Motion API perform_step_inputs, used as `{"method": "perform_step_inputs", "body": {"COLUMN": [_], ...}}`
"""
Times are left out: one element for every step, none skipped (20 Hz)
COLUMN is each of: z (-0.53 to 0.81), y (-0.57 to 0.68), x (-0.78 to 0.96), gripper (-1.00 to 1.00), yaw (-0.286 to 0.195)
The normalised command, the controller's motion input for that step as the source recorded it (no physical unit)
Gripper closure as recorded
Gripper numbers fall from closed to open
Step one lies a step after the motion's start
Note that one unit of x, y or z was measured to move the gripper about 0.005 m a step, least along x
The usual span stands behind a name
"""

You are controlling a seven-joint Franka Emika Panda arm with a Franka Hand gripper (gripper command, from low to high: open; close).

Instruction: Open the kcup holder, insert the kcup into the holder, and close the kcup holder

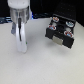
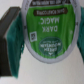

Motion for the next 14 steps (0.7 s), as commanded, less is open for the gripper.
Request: {"method": "perform_step_inputs", "body": {"z": [0.88, 0.89, 0.87, 0.86, 0.84, 0.79, 0.79, 0.76, 0.74, 0.72, 0.69, 0.65, 0.57, 0.54], "y": [0.43, 0.49, 0.54, 0.56, 0.57, 0.58, 0.60, 0.62, 0.62, 0.63, 0.63, 0.64, 0.64, 0.64], "x": [0.13, 0.14, 0.13, 0.13, 0.13, 0.13, 0.13, 0.11, 0.11, 0.11, 0.11, 0.10, 0.12, 0.11], "gripper": [1.00, 1.00, 1.00, 1.00, 1.00, 1.00, 1.00, 1.00, 1.00, 1.00, 1.00, 1.00, 1.00, 1.00], "yaw": [0.001, 0.003, 0.004, 0.006, 0.009, 0.015, 0.007, 0.011, 0.014, 0.015, 0.015, 0.025, 0.012, 0.012]}}
